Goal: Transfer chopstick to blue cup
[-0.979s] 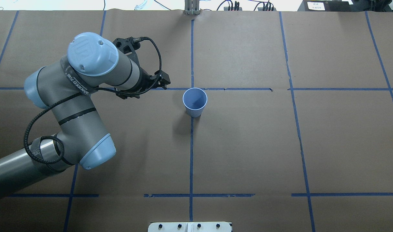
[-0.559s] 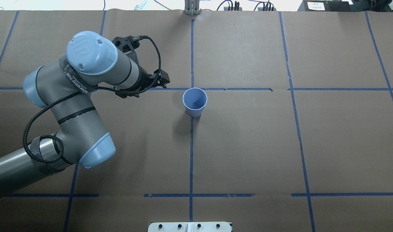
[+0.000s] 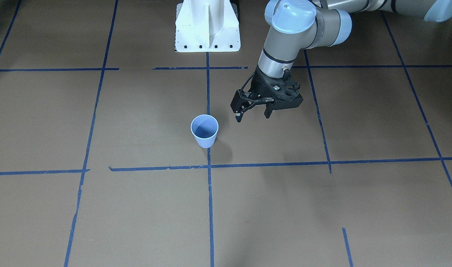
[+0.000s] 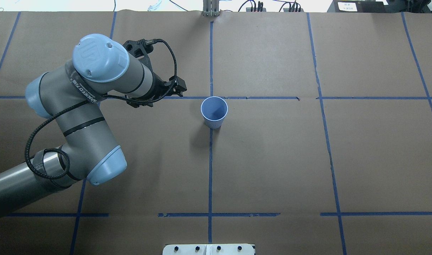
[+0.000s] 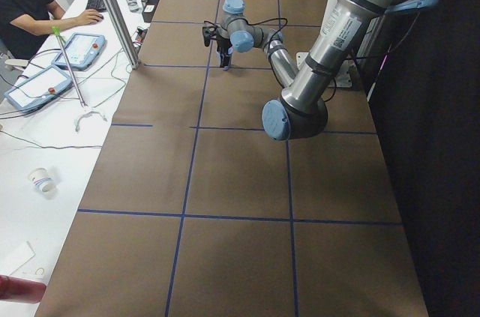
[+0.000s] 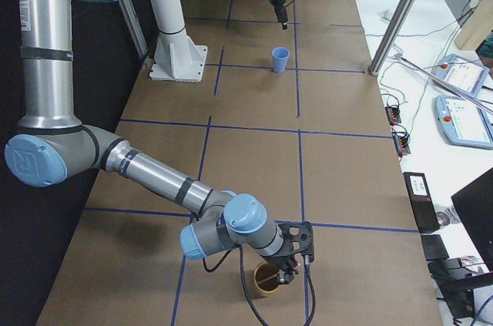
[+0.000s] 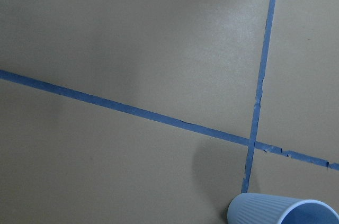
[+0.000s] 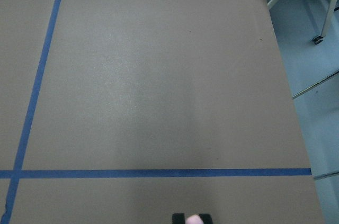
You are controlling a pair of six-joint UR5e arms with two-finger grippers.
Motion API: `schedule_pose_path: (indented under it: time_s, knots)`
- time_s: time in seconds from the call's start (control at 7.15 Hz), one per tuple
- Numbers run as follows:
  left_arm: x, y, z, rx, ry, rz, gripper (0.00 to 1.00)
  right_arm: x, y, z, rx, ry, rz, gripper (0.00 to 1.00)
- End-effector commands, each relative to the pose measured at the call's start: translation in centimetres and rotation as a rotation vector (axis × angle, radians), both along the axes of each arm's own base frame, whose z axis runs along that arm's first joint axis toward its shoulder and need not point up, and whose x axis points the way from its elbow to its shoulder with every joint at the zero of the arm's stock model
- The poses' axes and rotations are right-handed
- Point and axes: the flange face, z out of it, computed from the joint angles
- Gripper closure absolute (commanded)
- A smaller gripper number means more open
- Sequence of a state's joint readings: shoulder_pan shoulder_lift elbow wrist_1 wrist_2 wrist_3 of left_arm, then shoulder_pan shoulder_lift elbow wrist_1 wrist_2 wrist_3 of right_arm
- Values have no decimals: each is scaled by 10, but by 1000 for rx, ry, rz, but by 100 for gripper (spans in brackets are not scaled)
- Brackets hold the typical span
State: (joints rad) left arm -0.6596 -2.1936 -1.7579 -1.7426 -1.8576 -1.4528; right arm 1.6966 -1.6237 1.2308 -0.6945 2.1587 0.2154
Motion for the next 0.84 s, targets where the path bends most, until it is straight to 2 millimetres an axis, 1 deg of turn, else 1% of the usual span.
schedule_pose_path:
  time_s: [0.0,0.14,0.28,0.42,0.56,0.7]
  knots:
    - [0,0,0,-1,0,-1,0,0,-1,-14,33,2,-6,100]
    - [-1,-1,-1,0,2,-2,0,20,-1,-34,77,10,28,100]
    - [-1,-1,-1,0,2,-2,0,44,3,-56,121,18,76,100]
    - [-1,-1,-1,0,2,-2,0,75,9,-83,177,37,128,100]
    - [-1,-1,-1,-1,2,-1,0,102,22,-105,228,66,168,100]
    - [0,-1,0,-2,1,-3,0,111,24,-125,263,81,182,100]
